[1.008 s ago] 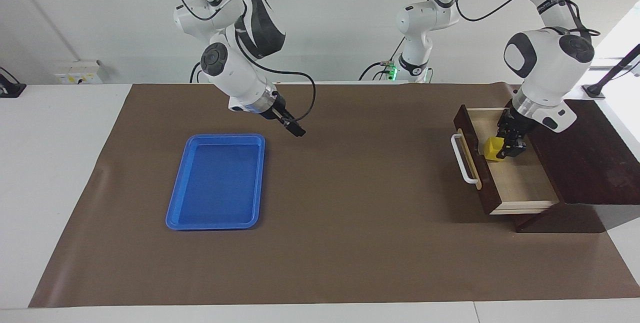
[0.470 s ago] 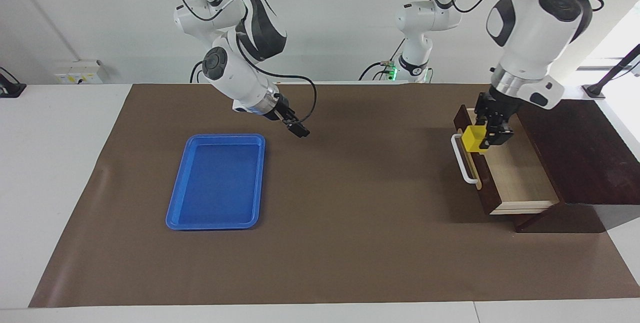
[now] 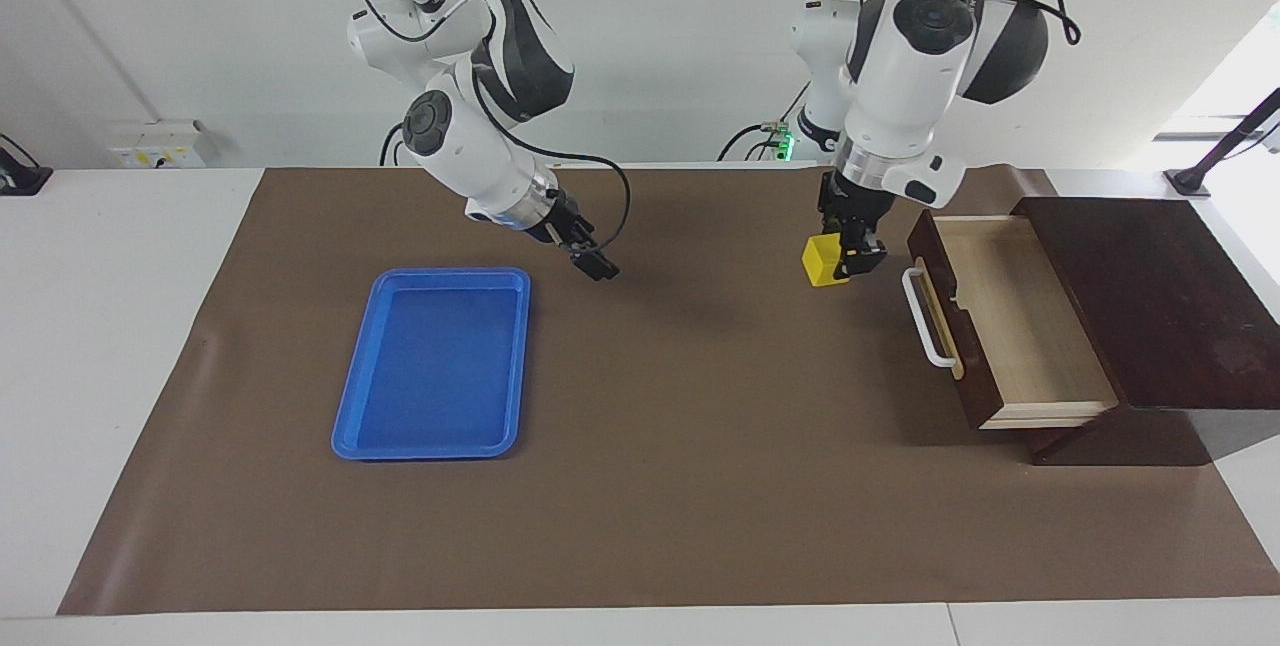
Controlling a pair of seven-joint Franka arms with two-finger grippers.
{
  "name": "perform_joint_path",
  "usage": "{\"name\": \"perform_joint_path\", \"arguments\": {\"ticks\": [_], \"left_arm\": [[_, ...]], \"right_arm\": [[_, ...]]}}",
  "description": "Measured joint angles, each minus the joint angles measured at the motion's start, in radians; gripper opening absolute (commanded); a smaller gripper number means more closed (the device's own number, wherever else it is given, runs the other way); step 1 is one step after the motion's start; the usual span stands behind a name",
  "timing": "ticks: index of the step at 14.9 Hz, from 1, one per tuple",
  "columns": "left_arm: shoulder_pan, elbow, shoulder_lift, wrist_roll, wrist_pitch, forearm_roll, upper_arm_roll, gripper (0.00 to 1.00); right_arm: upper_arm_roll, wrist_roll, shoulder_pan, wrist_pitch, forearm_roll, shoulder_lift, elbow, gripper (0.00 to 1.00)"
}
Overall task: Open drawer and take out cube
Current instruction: 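Lift the cube with the left gripper while the right gripper approaches, then grasp the yellow cube with the right gripper from the left gripper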
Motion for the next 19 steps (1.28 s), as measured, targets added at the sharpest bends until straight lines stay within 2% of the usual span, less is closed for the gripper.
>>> {"name": "perform_joint_path", "arguments": {"ticks": [2,4,8,12,19], "left_arm": [[-0.064,-0.017,0.006,-0.072,0.023,-0.001,-0.002,0.0],[-0.121,-0.043,0.019,-0.181,0.096,-0.002,-0.002,0.0],[-0.188,-0.095,0.049,-0.33,0.211,-0.002,-0.003,0.0],[-0.23,-0.096,0.059,-0.369,0.234,-0.002,-0.002,0.0],[-0.276,-0.099,0.059,-0.396,0.236,-0.002,-0.002,0.0]], "right_arm": [[0.0,0.004,0.003,0.026,0.042,0.001,-0.013,1.0],[0.0,0.034,0.019,0.072,0.077,0.013,-0.024,1.0],[0.0,0.1,0.066,0.171,0.165,0.069,-0.026,1.0],[0.0,0.103,0.121,0.231,0.181,0.095,-0.025,1.0],[-0.003,0.11,0.127,0.256,0.247,0.144,0.016,1.0]]}}
